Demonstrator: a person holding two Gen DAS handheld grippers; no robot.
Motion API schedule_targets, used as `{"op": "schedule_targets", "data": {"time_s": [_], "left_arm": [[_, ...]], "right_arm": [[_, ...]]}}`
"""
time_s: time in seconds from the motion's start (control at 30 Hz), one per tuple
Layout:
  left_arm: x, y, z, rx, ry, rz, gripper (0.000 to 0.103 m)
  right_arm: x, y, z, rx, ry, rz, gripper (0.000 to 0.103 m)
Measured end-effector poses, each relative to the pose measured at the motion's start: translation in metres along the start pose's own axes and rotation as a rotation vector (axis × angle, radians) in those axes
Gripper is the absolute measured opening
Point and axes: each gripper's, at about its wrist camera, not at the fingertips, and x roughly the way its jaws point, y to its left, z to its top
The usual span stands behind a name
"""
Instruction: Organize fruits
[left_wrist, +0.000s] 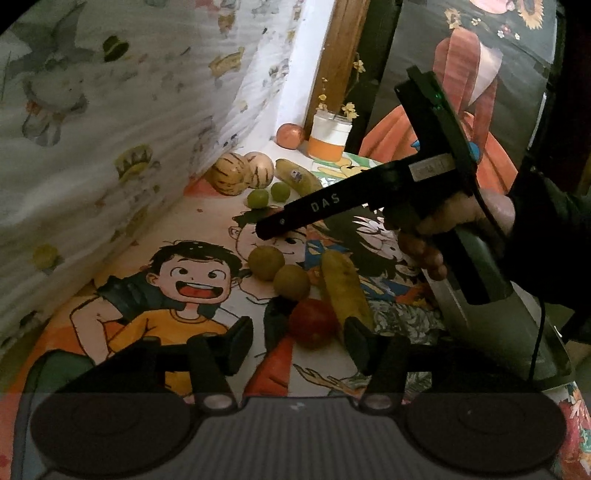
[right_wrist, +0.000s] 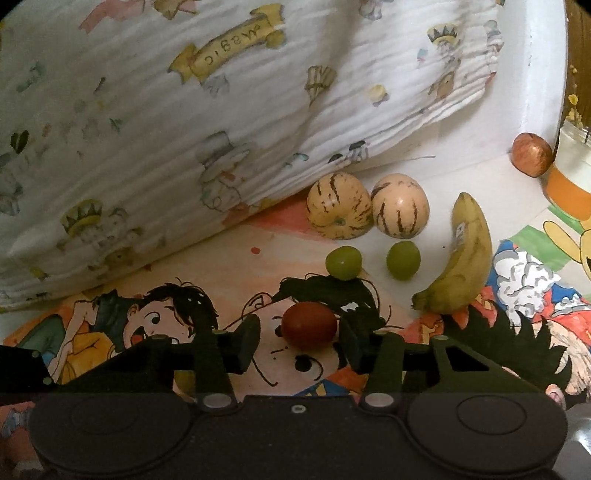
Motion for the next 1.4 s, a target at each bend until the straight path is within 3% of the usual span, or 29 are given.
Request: {"op": "schedule_targets", "data": {"time_s": [0.23, 0.5, 1.0, 1.4], "left_arm": [[0.004, 0.0, 0.001, -0.011, 0.008, -0.007, 0.055], [0.008, 0.001, 0.002, -0.043, 0.011, -0.065, 0.033], [0.006, 0.005, 0.0, -0.139, 0.023, -0.073, 0.031], [-0.011, -0.014, 0.005, -0.177, -0.032, -0.03, 0.031]], "right_arm": [[0.0, 0.001, 0.0, -0.007, -0.012, -0.012, 0.04], [-0.002, 0.0, 0.0, -0.012, -0.01, -0.019, 0.035], [-0.029, 0.005, -0.014, 0.018, -0.032, 0.019, 0.034], [-0.1, -0.018, -0.031, 0.09, -0.137, -0.029, 0.035]]}}
